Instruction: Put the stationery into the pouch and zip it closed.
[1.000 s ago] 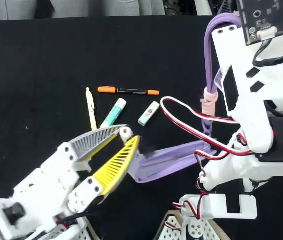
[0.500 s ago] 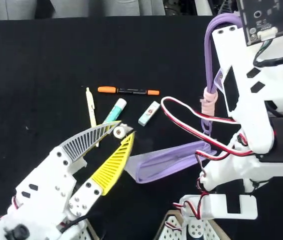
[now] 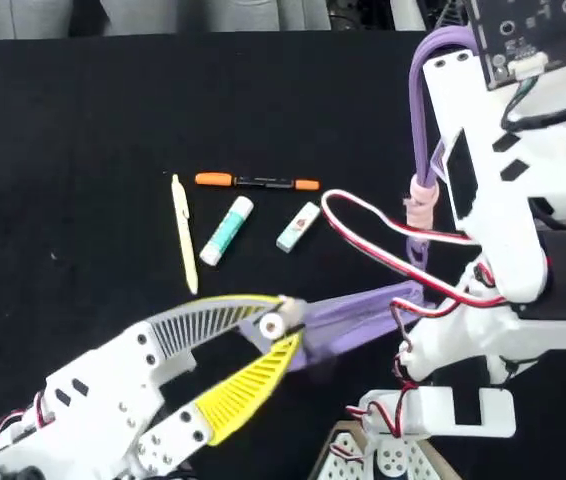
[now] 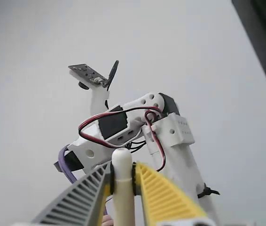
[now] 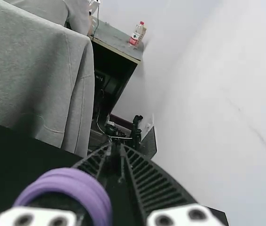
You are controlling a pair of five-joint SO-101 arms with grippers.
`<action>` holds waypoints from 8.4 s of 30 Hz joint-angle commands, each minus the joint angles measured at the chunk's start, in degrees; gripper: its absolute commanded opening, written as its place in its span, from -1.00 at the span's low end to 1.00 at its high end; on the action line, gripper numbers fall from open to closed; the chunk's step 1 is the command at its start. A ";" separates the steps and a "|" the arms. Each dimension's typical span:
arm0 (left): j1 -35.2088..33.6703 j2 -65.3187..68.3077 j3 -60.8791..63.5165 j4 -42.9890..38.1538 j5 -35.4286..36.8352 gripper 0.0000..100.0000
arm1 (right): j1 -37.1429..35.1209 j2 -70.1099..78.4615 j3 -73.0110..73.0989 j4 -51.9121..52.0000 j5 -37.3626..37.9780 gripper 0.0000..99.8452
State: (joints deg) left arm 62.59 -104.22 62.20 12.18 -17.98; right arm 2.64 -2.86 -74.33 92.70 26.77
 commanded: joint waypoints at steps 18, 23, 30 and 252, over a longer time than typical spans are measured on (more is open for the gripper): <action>0.13 0.18 -17.89 9.93 18.99 -0.94 | -0.62 2.42 0.04 -2.11 0.09 -0.98; 0.13 0.18 -8.66 5.19 12.48 -0.94 | -0.62 2.33 -0.13 -1.85 0.09 -0.98; 0.04 0.00 1.27 1.76 6.77 -0.94 | -0.26 2.33 -0.22 -1.76 0.26 -0.98; -20.79 26.64 -21.41 18.64 25.23 -0.64 | -1.76 2.86 0.31 -2.02 2.02 -0.98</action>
State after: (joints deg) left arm 41.93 -78.02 44.88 30.29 6.55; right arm -0.09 -0.22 -74.33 91.74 28.26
